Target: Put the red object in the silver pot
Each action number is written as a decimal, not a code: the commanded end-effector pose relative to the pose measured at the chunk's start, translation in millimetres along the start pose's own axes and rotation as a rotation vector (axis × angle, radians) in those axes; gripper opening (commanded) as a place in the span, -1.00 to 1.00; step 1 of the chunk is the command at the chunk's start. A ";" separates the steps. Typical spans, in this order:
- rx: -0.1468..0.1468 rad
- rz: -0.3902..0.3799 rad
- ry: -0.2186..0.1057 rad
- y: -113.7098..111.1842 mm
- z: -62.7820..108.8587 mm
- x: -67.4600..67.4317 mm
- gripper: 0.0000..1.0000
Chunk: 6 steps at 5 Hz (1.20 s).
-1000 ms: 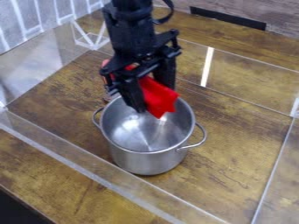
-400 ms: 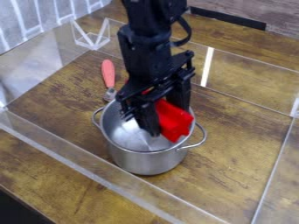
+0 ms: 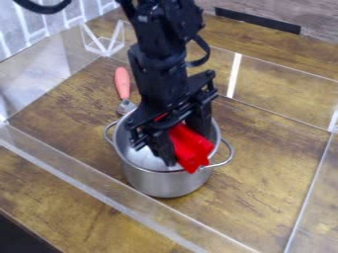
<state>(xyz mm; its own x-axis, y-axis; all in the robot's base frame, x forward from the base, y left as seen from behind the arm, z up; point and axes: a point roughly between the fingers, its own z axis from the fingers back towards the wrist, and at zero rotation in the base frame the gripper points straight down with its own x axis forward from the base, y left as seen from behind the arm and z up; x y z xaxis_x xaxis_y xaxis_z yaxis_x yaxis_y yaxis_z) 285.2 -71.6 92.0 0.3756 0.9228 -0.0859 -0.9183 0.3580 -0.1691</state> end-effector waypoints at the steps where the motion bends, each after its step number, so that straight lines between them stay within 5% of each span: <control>1: -0.100 -0.011 -0.032 -7.3 32.9 8.2 -1.00; 2: -0.112 -0.023 -0.037 -8.9 36.1 11.0 -1.00; 3: -0.109 -0.104 -0.020 -12.8 24.0 13.3 1.00; 4: -0.101 -0.170 -0.002 -13.5 9.5 15.0 1.00; 6: -0.093 -0.368 -0.036 -38.5 31.1 23.1 1.00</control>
<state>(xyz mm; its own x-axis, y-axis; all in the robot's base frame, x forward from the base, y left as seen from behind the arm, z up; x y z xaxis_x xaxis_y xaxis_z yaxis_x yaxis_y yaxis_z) 317.7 -65.8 110.8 0.6819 0.7314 -0.0034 -0.7122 0.6629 -0.2310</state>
